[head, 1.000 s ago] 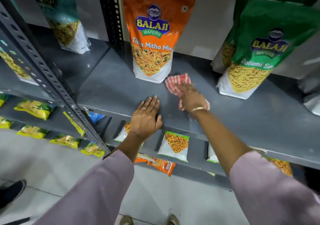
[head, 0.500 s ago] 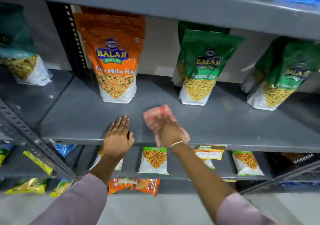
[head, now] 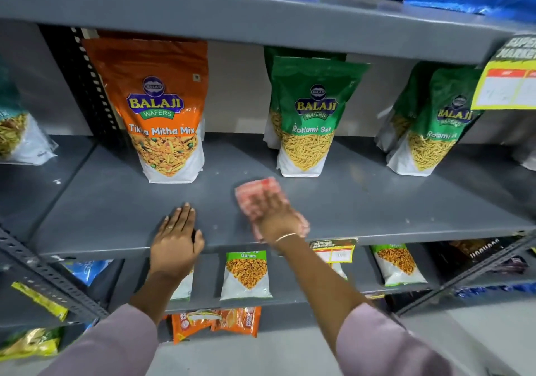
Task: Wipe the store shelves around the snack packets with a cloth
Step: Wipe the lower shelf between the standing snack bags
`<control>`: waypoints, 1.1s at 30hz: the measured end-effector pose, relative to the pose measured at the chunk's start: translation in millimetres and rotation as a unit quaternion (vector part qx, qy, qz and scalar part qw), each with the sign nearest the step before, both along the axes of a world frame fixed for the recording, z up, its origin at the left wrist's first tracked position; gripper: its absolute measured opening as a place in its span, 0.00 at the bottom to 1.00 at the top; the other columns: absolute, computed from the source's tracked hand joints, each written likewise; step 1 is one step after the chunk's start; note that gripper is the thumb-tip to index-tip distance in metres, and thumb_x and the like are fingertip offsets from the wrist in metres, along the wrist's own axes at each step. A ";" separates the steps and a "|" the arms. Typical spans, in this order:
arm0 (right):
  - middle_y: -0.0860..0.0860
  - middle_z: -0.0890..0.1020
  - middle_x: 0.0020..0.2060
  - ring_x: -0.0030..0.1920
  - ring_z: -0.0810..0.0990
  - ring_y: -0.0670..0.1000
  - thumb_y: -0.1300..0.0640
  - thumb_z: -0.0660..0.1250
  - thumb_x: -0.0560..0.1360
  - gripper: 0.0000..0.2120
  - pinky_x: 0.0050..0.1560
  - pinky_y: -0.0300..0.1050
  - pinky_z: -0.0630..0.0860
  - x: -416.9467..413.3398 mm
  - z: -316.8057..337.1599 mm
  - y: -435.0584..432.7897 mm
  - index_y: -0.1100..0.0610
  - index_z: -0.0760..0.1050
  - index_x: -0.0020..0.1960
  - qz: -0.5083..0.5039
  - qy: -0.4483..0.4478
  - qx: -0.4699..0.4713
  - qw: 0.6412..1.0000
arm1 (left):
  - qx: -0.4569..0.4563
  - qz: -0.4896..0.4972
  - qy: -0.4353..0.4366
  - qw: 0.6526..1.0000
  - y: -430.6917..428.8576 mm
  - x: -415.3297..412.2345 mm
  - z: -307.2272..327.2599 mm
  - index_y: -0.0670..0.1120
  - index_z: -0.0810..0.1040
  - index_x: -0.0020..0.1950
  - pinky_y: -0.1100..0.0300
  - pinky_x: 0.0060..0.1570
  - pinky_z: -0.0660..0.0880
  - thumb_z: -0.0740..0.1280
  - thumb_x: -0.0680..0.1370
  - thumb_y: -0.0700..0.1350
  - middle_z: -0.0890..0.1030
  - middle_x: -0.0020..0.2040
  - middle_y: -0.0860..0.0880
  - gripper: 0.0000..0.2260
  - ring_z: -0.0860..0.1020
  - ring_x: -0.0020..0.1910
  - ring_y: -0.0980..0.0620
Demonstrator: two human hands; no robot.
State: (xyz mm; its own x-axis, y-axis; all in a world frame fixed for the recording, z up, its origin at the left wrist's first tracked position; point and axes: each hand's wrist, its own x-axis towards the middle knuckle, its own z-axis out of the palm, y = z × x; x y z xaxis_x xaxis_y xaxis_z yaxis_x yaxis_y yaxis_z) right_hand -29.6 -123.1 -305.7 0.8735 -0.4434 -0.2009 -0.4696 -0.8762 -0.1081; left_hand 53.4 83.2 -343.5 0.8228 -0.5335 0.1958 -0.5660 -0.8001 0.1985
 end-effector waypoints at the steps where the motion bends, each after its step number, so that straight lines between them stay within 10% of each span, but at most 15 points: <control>1: 0.50 0.38 0.78 0.78 0.35 0.57 0.51 0.51 0.81 0.31 0.77 0.61 0.49 2.4 2.6 9.5 0.47 0.38 0.78 0.035 -0.008 0.022 0.999 | 0.001 0.005 0.002 1.000 -0.8 -2.2 1.8 0.33 0.77 0.60 0.48 0.62 0.67 0.51 0.74 0.49 0.77 0.61 0.37 0.27 0.77 0.59 0.38; 8: 0.52 0.37 0.78 0.78 0.36 0.58 0.52 0.63 0.76 0.42 0.78 0.58 0.49 -55.1 7.8 -111.6 0.48 0.37 0.78 -0.069 -0.001 -0.008 0.998 | -0.016 0.033 -0.022 0.999 -59.8 -41.7 15.3 0.33 0.73 0.64 0.46 0.67 0.61 0.48 0.77 0.54 0.73 0.65 0.37 0.30 0.72 0.66 0.40; 13: 0.51 0.59 0.77 0.73 0.66 0.57 0.64 0.64 0.74 0.37 0.69 0.57 0.67 -87.6 16.9 -129.6 0.48 0.52 0.78 -0.044 -0.064 0.074 0.994 | 0.016 -0.018 0.011 1.000 -169.8 -99.2 22.4 0.34 0.76 0.61 0.47 0.63 0.68 0.45 0.80 0.55 0.76 0.63 0.38 0.31 0.76 0.62 0.42; 17: 0.48 0.48 0.79 0.79 0.50 0.51 0.54 0.55 0.80 0.29 0.76 0.49 0.56 -118.6 -0.4 -159.4 0.46 0.51 0.78 0.078 -0.107 0.039 0.990 | 0.029 -0.011 0.035 0.999 -223.9 -123.3 28.5 0.33 0.78 0.58 0.44 0.55 0.74 0.36 0.82 0.56 0.78 0.60 0.37 0.37 0.78 0.58 0.42; 28: 0.57 0.45 0.79 0.79 0.44 0.58 0.56 0.60 0.78 0.36 0.78 0.52 0.46 -124.3 5.5 -254.2 0.56 0.42 0.79 -0.202 -0.096 0.063 0.973 | 0.023 -0.043 0.017 0.999 -250.8 -140.9 12.6 0.37 0.67 0.71 0.52 0.70 0.54 0.26 0.72 0.68 0.66 0.72 0.40 0.49 0.64 0.71 0.44; 33: 0.61 0.47 0.78 0.78 0.45 0.62 0.53 0.52 0.81 0.30 0.77 0.58 0.48 -81.6 -1.8 -251.6 0.59 0.44 0.79 -0.202 -0.083 0.017 0.976 | 0.010 -0.031 0.033 0.999 -249.0 -142.7 13.6 0.37 0.74 0.65 0.49 0.65 0.66 0.38 0.80 0.61 0.74 0.66 0.40 0.37 0.73 0.65 0.44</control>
State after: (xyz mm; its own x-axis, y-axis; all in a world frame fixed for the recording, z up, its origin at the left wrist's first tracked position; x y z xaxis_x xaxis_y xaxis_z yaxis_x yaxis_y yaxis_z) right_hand -111.2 -374.7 -307.5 0.6505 -0.7539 -0.0921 -0.7496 -0.6179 -0.2374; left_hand -89.3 -165.8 -329.9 0.7987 -0.5874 0.1303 -0.6010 -0.7681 0.2212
